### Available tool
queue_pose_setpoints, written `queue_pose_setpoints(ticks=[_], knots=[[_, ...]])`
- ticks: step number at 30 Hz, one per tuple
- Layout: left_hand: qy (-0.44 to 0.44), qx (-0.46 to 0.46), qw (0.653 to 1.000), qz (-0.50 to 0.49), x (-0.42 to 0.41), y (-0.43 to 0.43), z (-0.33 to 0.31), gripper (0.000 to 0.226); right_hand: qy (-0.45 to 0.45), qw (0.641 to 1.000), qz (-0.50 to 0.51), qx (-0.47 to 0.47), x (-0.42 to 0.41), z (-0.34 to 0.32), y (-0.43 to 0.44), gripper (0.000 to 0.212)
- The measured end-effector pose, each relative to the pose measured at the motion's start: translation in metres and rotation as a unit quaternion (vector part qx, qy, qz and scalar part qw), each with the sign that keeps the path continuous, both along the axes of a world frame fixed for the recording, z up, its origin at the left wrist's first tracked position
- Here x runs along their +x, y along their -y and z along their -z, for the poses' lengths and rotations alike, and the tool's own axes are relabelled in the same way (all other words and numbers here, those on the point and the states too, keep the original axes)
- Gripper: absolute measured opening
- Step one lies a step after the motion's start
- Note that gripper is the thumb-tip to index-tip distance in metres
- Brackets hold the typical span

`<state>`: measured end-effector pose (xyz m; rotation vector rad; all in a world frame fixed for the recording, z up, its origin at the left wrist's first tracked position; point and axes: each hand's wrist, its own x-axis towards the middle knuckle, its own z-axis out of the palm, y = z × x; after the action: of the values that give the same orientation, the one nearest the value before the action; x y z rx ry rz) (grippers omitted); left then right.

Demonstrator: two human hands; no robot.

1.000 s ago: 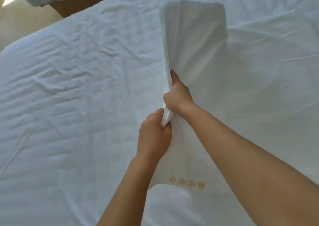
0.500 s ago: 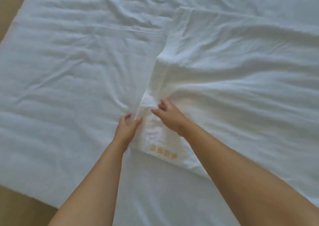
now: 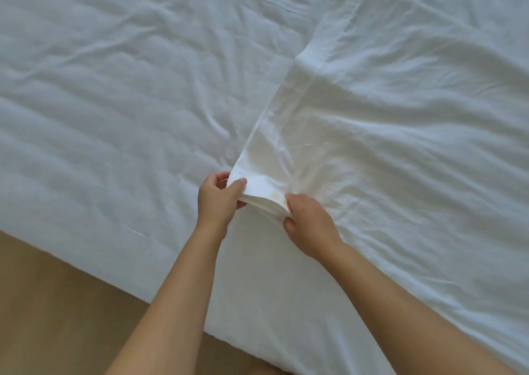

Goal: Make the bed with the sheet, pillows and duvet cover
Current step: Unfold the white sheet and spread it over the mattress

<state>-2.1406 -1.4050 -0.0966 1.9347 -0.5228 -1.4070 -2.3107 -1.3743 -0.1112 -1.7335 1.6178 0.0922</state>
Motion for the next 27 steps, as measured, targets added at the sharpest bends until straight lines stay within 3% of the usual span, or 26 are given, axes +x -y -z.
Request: queue_pose_setpoints(ticks=[3, 6, 9, 12, 13, 15, 17, 19, 21, 23, 25, 27], knots=[[-0.040, -0.008, 0.998, -0.049, -0.003, -0.013, -0.008, 0.012, 0.068, 0.994, 0.084, 0.033, -0.003, -0.002, 0.008, 0.021], [-0.013, -0.014, 0.999, -0.027, -0.009, -0.023, -0.009, 0.025, 0.134, 0.957, 0.247, 0.076, -0.010, -0.003, 0.018, 0.020], [0.023, 0.011, 1.000, -0.001, -0.018, -0.025, 0.000, 0.054, 0.158, 0.915, 0.353, 0.116, -0.014, -0.004, 0.026, 0.022], [0.035, 0.055, 0.998, -0.001, -0.030, -0.020, 0.006, 0.080, 0.151, 0.904, 0.374, 0.142, -0.014, -0.005, 0.029, 0.026], [0.054, 0.065, 0.996, 0.004, -0.036, -0.019, 0.005, 0.083, 0.148, 0.903, 0.377, 0.145, -0.014, -0.005, 0.030, 0.026], [0.182, 0.053, 0.980, 0.067, -0.046, -0.018, 0.001, 0.088, 0.144, 0.904, 0.378, 0.142, -0.013, -0.005, 0.032, 0.027], [0.283, -0.033, 0.950, 0.131, -0.054, -0.020, -0.003, 0.086, 0.137, 0.916, 0.359, 0.111, -0.013, -0.004, 0.030, 0.029], [0.195, -0.067, 0.967, 0.149, -0.061, -0.014, -0.008, 0.088, 0.149, 0.930, 0.331, 0.059, -0.014, -0.006, 0.027, 0.033], [0.003, 0.000, 0.994, 0.109, -0.070, 0.004, -0.014, 0.096, 0.164, 0.939, 0.303, 0.022, -0.017, -0.013, 0.026, 0.038], [-0.093, 0.038, 0.993, 0.069, -0.080, 0.025, -0.017, 0.088, 0.173, 0.944, 0.279, 0.021, -0.021, -0.021, 0.027, 0.040], [-0.092, 0.025, 0.994, 0.058, -0.092, 0.043, -0.019, 0.059, 0.164, 0.954, 0.249, 0.035, -0.026, -0.028, 0.027, 0.036], [-0.012, -0.003, 0.988, 0.153, -0.100, 0.050, -0.025, 0.047, 0.095, 0.979, 0.179, 0.034, -0.031, -0.032, 0.025, 0.036]])
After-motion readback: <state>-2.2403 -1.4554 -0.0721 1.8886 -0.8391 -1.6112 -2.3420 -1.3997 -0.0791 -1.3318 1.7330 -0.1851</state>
